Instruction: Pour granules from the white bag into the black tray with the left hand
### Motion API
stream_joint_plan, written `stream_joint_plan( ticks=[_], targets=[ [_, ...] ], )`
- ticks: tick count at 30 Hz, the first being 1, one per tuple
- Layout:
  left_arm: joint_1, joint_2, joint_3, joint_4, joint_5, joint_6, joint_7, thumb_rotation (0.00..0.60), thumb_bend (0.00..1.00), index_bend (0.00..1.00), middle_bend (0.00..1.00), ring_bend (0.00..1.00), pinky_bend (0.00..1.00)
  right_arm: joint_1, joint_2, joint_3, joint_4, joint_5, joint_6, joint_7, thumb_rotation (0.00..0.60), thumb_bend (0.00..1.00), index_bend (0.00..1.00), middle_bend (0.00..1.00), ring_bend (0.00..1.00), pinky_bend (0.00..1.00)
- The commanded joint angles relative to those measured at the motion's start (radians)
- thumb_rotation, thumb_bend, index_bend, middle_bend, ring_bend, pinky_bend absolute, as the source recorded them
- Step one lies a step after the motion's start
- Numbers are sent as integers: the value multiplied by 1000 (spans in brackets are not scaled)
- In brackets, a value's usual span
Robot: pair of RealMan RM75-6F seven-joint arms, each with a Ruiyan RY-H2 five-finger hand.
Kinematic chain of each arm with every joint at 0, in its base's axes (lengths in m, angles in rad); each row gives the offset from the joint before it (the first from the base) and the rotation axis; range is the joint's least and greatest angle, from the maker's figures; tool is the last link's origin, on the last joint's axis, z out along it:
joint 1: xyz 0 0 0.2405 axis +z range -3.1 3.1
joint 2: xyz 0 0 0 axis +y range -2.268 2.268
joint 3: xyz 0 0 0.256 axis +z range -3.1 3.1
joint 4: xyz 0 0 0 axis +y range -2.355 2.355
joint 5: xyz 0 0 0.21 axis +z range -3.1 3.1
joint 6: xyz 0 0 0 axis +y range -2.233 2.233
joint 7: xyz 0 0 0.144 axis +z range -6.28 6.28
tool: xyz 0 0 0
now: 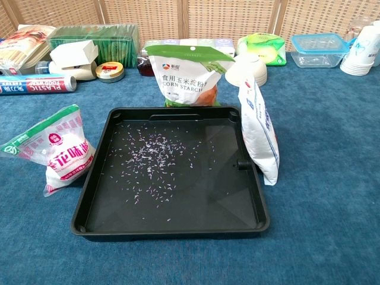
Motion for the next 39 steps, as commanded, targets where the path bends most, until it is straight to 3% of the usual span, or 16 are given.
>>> stream_joint_plan(
  ticks=[1,6,9,15,19,27,39],
  targets=[
    [-1,-2,-1,2,4,1,-8,600,0,0,0,0,0,2,-4,3,2,9,-6,-7,600,0,27,104,121,99],
    [-6,3,10,-12,4,-30,-44,600,0,0,0,0,0,3,2,2,-5,18,-19,0,600,0,27,103,121,99],
    [-30,-15,20,-23,6,-91,-171,600,0,0,0,0,0,3,11,-2,-16,8,-23,17,600,0,27,103,121,99],
    [-78,-138,12,24,3,-172,-336,600,0,0,0,0,0,1,27,-9,-26,2,-33,41,600,0,27,103,121,99],
    [-106,-240,1,43,-4,-208,-368,600,0,0,0,0,0,1,33,-8,-26,2,-36,55,600,0,27,103,121,99],
    [-134,-353,-12,82,-31,-250,-413,600,0,0,0,0,0,5,39,-14,-28,-3,-52,73,600,0,27,103,121,99],
    [-168,-439,-32,133,-42,-268,-421,600,0,1,0,4,0,1,54,-9,-32,1,-47,110,600,0,28,103,121,99]
  ],
)
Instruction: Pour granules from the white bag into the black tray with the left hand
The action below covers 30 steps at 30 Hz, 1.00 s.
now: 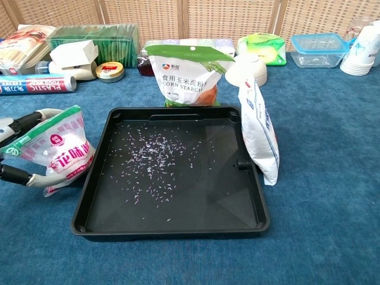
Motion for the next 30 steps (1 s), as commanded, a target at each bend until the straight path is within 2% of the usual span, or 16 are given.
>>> stream_joint_plan(
  ticks=[1,5,8,11,13,18,23,30],
  targets=[
    [-3,-11,-7,-5,1,9,-12,600,0,15,0,19,0,1,2,1,0,2,-3,6,600,0,27,103,121,99],
    [-10,-27,-10,-1,-8,2,11,600,4,161,80,80,3,3,3,-1,1,2,-10,10,600,0,27,103,121,99],
    [-6,-49,-28,-5,-47,6,61,600,73,300,201,151,67,4,3,-3,1,1,-13,12,600,0,27,103,121,99],
    [4,-78,-44,5,-71,34,118,600,185,484,374,299,246,3,3,-2,1,1,-12,13,600,0,27,104,121,100],
    [7,-92,-50,13,-81,46,149,600,226,577,471,390,369,3,3,-2,2,2,-11,14,600,0,27,103,121,99],
    [7,-97,-55,20,-76,63,156,600,247,682,575,505,516,4,1,-2,2,1,-12,11,600,0,27,103,121,99],
    [-5,-62,-46,12,-37,63,120,600,272,722,614,546,557,4,-1,-3,2,0,-12,7,600,0,27,103,121,99],
    [-106,169,32,-31,152,-22,-10,600,296,725,616,547,557,4,-1,-3,0,2,-12,9,600,0,27,103,121,99]
  ],
)
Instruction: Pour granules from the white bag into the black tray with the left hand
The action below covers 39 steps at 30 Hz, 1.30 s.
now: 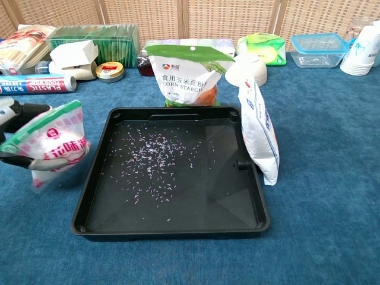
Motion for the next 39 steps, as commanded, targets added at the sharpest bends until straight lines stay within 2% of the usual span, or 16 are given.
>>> stream_joint_plan(
  ticks=[1,8,15,18,23,28,30,35,39],
  targets=[
    [-74,148,54,-32,120,-56,-78,600,297,727,618,546,557,0,0,0,0,0,0,-1,600,0,27,103,121,99],
    [-182,385,103,-108,238,-133,-92,600,310,728,619,547,548,3,-6,-1,-2,3,-5,-15,600,0,27,103,121,99],
    [-288,542,112,-236,222,-309,-8,600,330,736,619,546,545,8,-18,-2,1,12,-14,-41,600,0,28,103,121,99],
    [-323,578,95,-270,204,-366,111,600,355,742,619,547,545,11,-25,-3,3,16,-20,-55,600,0,28,103,121,99],
    [-370,610,59,-318,164,-440,325,600,362,758,619,546,546,15,-30,-3,5,21,-26,-66,600,0,27,103,121,99],
    [-391,599,20,-336,152,-436,523,600,384,761,619,547,547,14,-30,-2,4,23,-24,-64,600,0,27,103,121,99],
    [-406,590,11,-330,184,-425,600,600,388,762,619,547,549,15,-29,-3,5,24,-26,-61,600,0,27,103,121,99],
    [-427,554,-3,-320,203,-413,676,600,395,763,619,547,549,16,-26,-3,3,24,-30,-55,600,0,27,103,121,99],
    [-442,523,-17,-323,174,-435,760,600,394,763,619,547,550,15,-24,-5,2,21,-29,-53,600,0,27,103,121,99]
  ],
)
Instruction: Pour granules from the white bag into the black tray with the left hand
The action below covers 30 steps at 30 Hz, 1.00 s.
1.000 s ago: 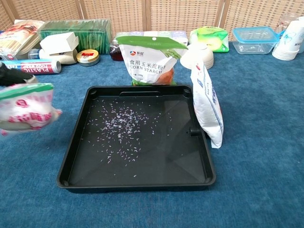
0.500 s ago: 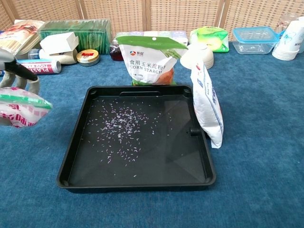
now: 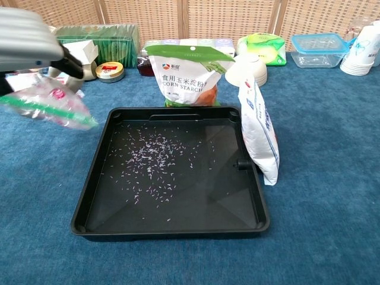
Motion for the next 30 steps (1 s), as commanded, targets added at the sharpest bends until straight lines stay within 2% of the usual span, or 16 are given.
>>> stream_joint_plan(
  ticks=[1,8,12,16,22,30],
  targets=[
    [-23,-37,-21,4,-11,-14,107,600,395,763,619,547,557,0,1,0,-1,0,0,1,600,0,27,103,121,99],
    [-39,-82,-33,10,-45,-39,253,600,397,764,618,547,580,-3,9,1,-6,6,1,10,600,0,27,103,121,99],
    [-59,-103,-31,29,-17,-44,360,600,405,780,619,546,580,-4,13,2,-8,8,2,14,600,0,27,103,121,99],
    [-70,-109,-21,32,3,-47,399,600,431,801,630,547,579,-4,14,1,-9,5,3,15,600,0,27,103,121,99],
    [-108,-122,4,82,135,-1,427,600,465,819,646,547,580,-4,14,1,-9,4,2,15,600,0,27,103,121,99],
    [-133,-127,11,116,197,-2,491,600,466,823,648,547,580,-2,12,-1,-9,4,-1,9,600,0,27,103,121,99]
  ],
)
